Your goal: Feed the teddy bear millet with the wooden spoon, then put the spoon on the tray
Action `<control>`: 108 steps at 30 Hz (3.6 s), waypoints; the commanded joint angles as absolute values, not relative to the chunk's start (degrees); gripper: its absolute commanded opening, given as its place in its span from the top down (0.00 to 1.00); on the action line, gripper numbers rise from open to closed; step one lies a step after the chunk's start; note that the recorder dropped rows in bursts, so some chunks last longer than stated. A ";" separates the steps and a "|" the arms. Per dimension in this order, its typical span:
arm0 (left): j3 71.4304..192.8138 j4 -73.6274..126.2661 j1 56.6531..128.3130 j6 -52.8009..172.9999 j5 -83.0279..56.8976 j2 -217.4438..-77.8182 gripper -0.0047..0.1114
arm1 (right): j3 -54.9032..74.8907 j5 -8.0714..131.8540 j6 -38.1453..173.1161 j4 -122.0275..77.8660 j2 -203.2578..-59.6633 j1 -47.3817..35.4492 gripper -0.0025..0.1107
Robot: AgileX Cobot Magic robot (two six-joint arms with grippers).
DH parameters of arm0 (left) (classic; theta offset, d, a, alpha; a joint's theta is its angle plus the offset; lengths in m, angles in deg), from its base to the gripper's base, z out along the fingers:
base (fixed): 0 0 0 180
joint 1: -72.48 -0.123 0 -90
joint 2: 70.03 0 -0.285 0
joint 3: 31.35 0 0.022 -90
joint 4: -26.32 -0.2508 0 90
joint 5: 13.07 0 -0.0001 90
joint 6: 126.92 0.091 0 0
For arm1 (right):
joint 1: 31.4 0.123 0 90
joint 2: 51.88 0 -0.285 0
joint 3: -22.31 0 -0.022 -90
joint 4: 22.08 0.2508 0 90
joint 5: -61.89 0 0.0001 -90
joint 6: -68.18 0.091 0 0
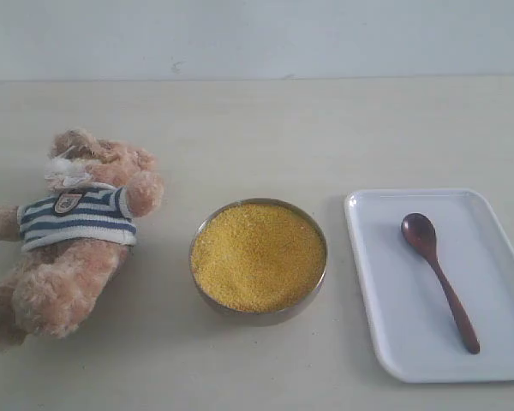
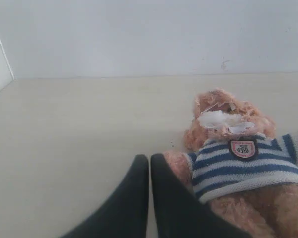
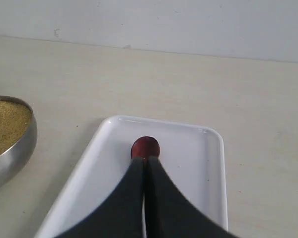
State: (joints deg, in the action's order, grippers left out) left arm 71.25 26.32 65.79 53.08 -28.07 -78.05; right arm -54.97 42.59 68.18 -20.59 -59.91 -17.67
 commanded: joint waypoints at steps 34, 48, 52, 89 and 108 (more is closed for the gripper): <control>81.88 28.63 65.70 25.89 -19.10 -89.93 0.93 | -38.62 87.13 95.51 -29.24 -59.89 -17.75 0.98; 93.79 25.37 69.02 37.54 -35.90 -104.62 0.93 | -9.77 38.51 78.36 -26.65 -100.48 -17.54 0.98; 101.55 24.82 71.93 37.65 -48.25 -115.47 0.93 | -1.74 25.09 74.51 -25.64 -112.28 -15.78 0.98; 119.65 50.95 80.53 59.17 -44.16 -173.72 0.02 | 1.70 9.96 80.03 -24.84 -121.55 -12.01 0.17; 121.82 41.25 85.21 50.87 -47.57 -184.22 0.03 | 1.70 9.85 80.03 -24.61 -121.50 -12.01 0.17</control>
State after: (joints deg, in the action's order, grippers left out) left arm 121.93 43.01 83.91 51.68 -45.67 -181.67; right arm 1.47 9.76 80.18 -24.70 -121.46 -12.05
